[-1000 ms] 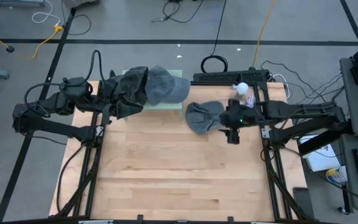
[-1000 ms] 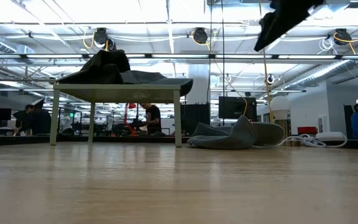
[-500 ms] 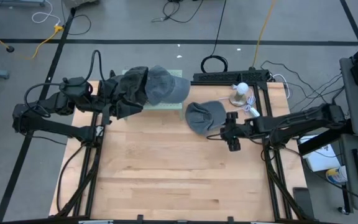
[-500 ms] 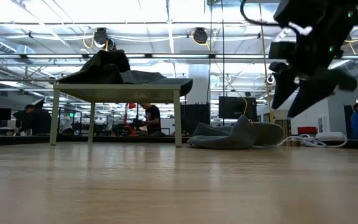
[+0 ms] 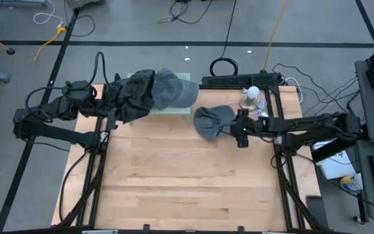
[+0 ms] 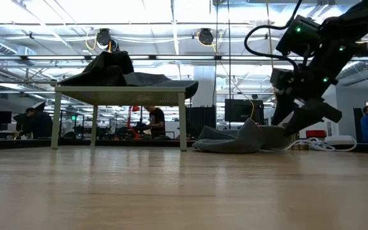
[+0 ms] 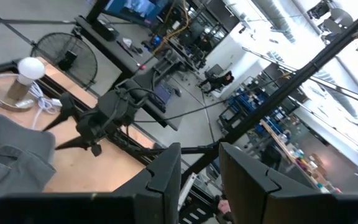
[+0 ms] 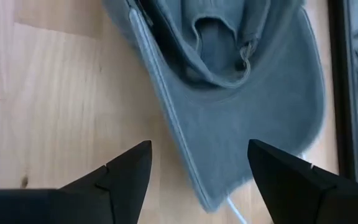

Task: Pick & Place hat
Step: Stack the gray cap on the gray cap on the shelf

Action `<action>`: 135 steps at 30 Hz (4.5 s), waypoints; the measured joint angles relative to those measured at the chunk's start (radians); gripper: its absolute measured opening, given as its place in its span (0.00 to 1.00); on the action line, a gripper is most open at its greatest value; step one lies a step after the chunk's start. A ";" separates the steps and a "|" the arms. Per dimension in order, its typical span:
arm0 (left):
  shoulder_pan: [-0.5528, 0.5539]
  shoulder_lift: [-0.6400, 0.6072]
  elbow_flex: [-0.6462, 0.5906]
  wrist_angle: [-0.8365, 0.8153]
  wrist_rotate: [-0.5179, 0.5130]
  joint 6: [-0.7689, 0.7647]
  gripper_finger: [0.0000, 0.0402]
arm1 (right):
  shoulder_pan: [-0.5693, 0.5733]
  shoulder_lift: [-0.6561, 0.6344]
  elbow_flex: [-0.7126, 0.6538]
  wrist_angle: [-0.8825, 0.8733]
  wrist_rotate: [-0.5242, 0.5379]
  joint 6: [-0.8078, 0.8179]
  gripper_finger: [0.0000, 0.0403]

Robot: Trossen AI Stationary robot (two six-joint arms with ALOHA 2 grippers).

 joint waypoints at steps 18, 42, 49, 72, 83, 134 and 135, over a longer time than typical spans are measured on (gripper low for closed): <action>0.000 0.000 0.000 -0.008 -0.028 0.016 0.28 | -0.110 0.055 -0.007 0.084 -0.212 -0.028 0.03; 0.000 0.000 0.000 -0.007 -0.024 0.192 0.28 | 0.039 -0.448 -0.010 0.023 -0.721 0.429 0.01; 0.000 0.000 0.000 -0.007 0.000 0.302 0.28 | 0.039 -0.472 -0.010 0.326 -0.972 0.744 0.01; -0.060 0.045 0.001 0.137 0.117 0.260 0.28 | 0.055 -0.287 0.165 1.101 -0.901 1.093 0.01; -0.058 0.154 0.001 0.299 0.130 0.337 0.52 | 0.108 0.042 0.572 1.073 -1.048 0.999 0.01; -0.070 0.223 0.000 0.803 0.214 0.232 0.02 | 0.094 0.210 0.729 1.012 -0.977 1.193 0.49; -0.070 0.215 0.000 0.805 0.197 0.251 0.02 | 0.092 0.202 0.724 1.006 -0.977 1.223 0.51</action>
